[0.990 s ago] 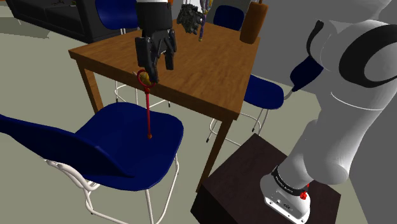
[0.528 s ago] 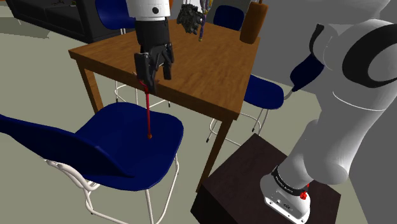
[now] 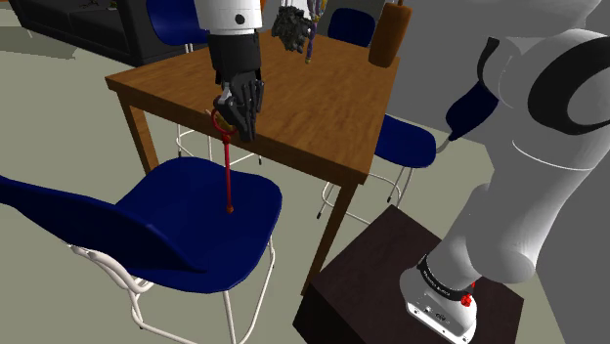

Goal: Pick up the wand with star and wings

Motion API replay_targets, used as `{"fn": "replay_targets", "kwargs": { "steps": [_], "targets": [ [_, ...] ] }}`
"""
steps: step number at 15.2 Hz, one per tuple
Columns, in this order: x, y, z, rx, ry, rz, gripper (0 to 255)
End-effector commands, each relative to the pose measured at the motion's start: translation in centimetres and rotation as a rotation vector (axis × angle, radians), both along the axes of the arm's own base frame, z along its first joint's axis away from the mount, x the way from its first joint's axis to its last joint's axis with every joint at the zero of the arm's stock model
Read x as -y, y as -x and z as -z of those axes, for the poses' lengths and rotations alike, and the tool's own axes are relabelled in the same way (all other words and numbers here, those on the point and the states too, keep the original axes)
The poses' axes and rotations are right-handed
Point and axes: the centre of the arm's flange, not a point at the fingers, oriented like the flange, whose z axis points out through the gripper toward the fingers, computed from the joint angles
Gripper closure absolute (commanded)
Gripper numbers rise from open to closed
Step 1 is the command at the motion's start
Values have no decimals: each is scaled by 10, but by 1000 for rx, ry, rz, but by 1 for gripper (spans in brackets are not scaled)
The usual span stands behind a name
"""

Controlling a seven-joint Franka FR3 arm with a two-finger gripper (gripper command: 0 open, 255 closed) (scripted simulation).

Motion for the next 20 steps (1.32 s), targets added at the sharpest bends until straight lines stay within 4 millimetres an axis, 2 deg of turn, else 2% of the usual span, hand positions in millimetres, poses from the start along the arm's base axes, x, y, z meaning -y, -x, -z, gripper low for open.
{"fn": "replay_targets", "kwargs": {
  "steps": [1,3,18,20],
  "targets": [
    [0,0,0,0,0,0,255],
    [0,0,0,0,0,0,255],
    [0,0,-79,0,0,0,255],
    [0,0,-80,0,0,0,255]
  ]
}}
